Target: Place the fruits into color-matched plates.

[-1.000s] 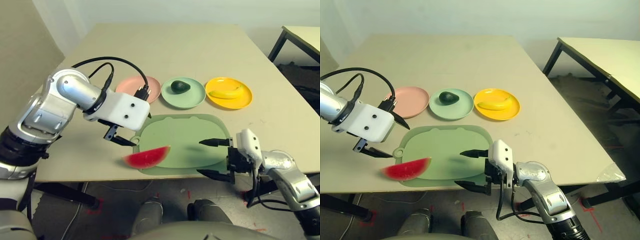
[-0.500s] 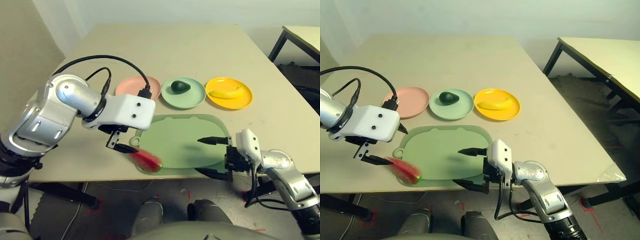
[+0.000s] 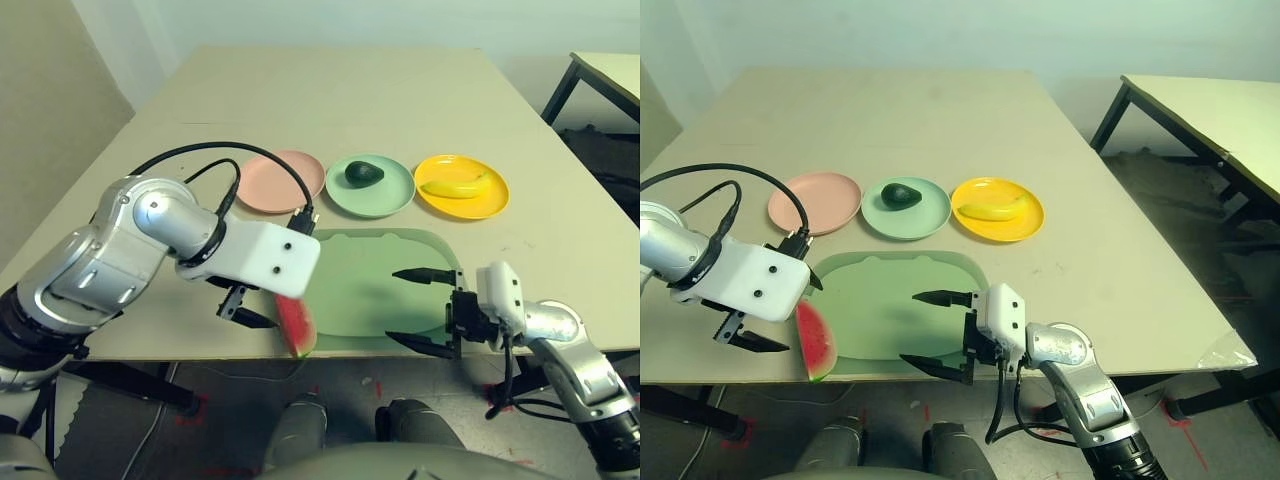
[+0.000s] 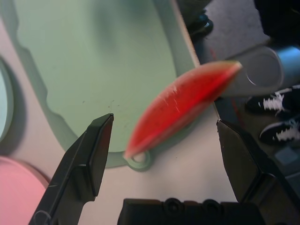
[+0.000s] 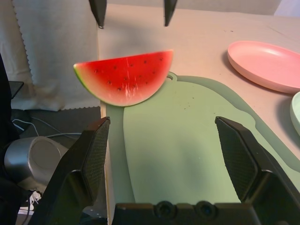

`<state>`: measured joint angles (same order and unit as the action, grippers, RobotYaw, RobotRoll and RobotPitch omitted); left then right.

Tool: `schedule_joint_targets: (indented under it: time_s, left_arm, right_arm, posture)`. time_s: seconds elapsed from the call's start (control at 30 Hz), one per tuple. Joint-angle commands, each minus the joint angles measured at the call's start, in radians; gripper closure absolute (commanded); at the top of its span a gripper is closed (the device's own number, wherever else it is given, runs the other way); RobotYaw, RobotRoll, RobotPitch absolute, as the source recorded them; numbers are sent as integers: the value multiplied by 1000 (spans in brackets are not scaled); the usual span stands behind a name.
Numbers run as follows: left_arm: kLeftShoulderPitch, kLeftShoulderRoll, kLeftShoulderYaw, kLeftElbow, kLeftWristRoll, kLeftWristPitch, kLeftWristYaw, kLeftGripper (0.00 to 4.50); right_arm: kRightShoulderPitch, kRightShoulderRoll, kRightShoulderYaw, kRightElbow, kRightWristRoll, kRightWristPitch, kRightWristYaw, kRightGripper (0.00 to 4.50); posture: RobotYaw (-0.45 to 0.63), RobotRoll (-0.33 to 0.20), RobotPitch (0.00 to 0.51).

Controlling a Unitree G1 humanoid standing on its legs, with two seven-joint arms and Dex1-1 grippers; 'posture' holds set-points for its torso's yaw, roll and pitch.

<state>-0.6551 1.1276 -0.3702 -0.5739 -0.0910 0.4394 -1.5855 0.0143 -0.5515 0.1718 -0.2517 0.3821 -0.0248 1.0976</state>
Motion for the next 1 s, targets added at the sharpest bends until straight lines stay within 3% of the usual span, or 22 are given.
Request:
schedule_joint_targets:
  time_s: [0.03, 0.57, 0.8, 0.9, 1.0]
  left_arm:
    - [-29, -1, -31, 45, 15, -85, -28, 34]
    - [-141, 25, -161, 211, -22, -417, -29, 34]
    - [-152, 12, -113, 234, -19, -395, -29, 34]
    - [-123, 41, -130, 229, -56, -470, -29, 34]
    - [-110, 15, -145, 235, -76, -576, -29, 34]
  right_arm:
    - [-2, 0, 8, -6, -4, 12, -9, 0]
    - [5, 2, 14, -17, -7, 21, -33, 0]
    - [10, 5, 20, -18, -8, 19, -36, 0]
    - [2, 9, 25, -8, -8, 18, -32, 0]
    - [-11, 11, 25, 0, -7, 20, -29, 0]
  posture:
    - [98, 0, 46]
    - [68, 0, 49]
    - [77, 0, 46]
    - [85, 0, 42]
    - [82, 0, 41]
